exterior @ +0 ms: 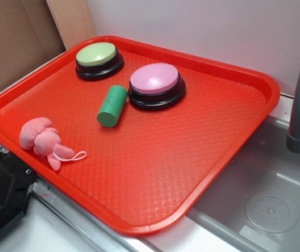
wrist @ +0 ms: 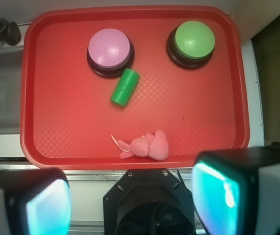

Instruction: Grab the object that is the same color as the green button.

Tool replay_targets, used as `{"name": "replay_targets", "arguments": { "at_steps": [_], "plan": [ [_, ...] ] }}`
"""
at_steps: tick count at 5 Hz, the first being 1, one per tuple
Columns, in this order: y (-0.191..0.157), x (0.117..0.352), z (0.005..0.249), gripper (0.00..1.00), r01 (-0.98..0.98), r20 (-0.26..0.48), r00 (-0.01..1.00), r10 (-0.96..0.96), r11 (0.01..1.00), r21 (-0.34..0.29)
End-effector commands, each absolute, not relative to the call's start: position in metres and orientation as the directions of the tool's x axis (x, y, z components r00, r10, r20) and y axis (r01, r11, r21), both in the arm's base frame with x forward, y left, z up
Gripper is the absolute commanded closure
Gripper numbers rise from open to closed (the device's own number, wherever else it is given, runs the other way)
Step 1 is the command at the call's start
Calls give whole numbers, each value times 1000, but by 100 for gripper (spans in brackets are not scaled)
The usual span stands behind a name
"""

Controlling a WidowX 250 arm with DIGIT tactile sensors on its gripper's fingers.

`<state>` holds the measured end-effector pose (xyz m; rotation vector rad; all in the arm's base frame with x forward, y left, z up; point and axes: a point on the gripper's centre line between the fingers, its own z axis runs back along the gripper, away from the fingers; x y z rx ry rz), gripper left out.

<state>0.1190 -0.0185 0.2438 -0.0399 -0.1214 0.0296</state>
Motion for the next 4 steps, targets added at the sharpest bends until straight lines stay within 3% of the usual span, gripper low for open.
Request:
{"name": "replay_targets", "arguments": {
  "at_steps": [1,2,3,4],
  "plan": [
    [-18,119,244,0,-27,120,992,32,999,-42],
    [-38,136,219,0,-25,164,986,33,998,-49],
    [-46,157,184,0,-153,142,977,156,988,-30],
    [-47,174,144,0,-252,130,957,259,965,-69]
  ]
}}
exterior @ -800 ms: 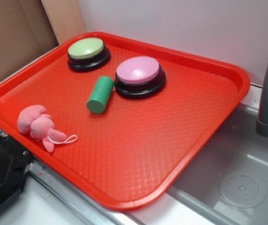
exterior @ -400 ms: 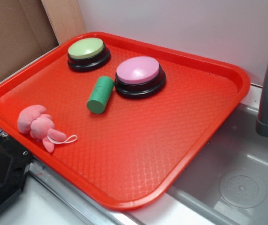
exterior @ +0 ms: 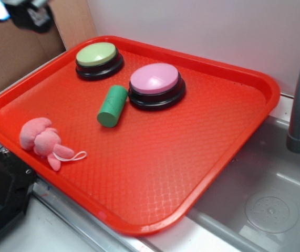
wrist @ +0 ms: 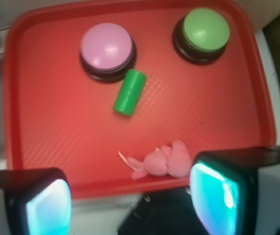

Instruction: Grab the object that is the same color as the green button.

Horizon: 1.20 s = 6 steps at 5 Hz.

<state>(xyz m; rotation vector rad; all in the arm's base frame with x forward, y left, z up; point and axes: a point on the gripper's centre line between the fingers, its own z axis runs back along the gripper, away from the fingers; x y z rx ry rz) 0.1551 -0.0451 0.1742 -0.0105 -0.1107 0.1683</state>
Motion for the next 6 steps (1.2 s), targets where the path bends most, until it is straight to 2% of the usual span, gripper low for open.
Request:
{"name": "replay_targets", "arguments": {
  "at_steps": [1,2,3,4,5,6],
  "plan": [
    [-47,185,113,0,-298,125,945,301,954,-44],
    [-35,202,78,0,-393,142,909,392,919,-25],
    [-29,215,44,0,-423,163,896,414,906,23],
    [-17,224,16,0,-460,192,875,445,887,42],
    [-16,219,14,100,-454,181,874,450,891,-19],
    [-13,214,43,100,-445,206,867,455,891,-93]
  ]
}}
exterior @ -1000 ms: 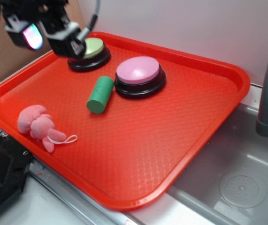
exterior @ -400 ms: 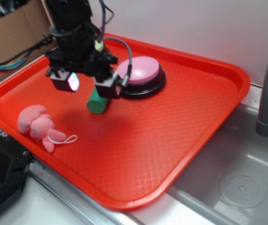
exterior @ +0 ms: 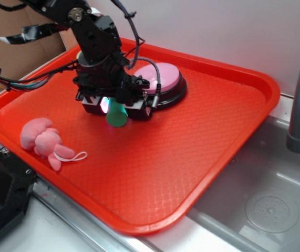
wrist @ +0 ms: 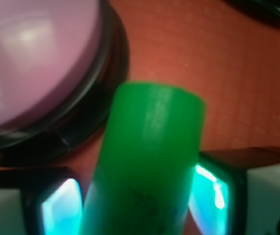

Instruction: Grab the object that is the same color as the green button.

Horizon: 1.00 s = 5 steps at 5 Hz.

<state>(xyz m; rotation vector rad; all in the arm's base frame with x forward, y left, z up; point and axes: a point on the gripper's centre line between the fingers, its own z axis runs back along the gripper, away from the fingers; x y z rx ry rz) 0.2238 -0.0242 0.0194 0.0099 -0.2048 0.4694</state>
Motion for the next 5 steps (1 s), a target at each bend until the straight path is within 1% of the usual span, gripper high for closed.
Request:
{"name": "replay_targets", "arguments": {
  "at_steps": [1,2,3,4,5],
  "plan": [
    [-10,214,87,100,-393,238,883,405,914,-98],
    [-3,222,119,100,-244,148,957,248,969,-46],
    [5,225,169,100,7,105,994,-14,998,65],
    [11,227,206,100,83,142,986,-88,996,42],
    [12,227,221,100,115,159,981,-115,993,10]
  ]
}}
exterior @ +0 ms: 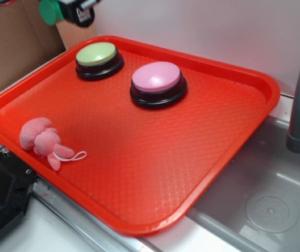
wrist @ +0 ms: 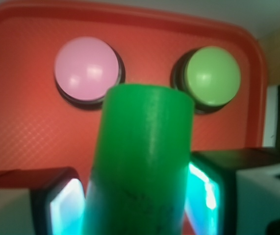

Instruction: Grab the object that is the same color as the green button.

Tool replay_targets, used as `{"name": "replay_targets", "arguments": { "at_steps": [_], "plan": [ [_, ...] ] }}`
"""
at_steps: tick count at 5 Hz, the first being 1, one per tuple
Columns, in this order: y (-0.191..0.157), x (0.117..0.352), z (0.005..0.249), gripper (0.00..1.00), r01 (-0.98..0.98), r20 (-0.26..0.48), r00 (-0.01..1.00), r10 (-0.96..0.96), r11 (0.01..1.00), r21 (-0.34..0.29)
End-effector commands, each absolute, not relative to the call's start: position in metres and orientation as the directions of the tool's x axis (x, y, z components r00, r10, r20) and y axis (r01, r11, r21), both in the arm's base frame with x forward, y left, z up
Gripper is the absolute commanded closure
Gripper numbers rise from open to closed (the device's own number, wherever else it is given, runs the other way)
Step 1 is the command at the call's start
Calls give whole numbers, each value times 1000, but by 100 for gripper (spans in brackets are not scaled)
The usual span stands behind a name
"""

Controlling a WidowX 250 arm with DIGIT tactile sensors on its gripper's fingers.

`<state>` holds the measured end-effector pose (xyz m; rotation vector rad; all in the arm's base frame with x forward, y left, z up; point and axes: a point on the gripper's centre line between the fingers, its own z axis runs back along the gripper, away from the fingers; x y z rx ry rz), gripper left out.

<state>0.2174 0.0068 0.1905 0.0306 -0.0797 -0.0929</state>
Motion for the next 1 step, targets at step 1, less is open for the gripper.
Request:
{"name": "replay_targets", "arguments": {
  "at_steps": [1],
  "plan": [
    [14,232,211,100,116,107,988,-116,993,7]
  ]
}}
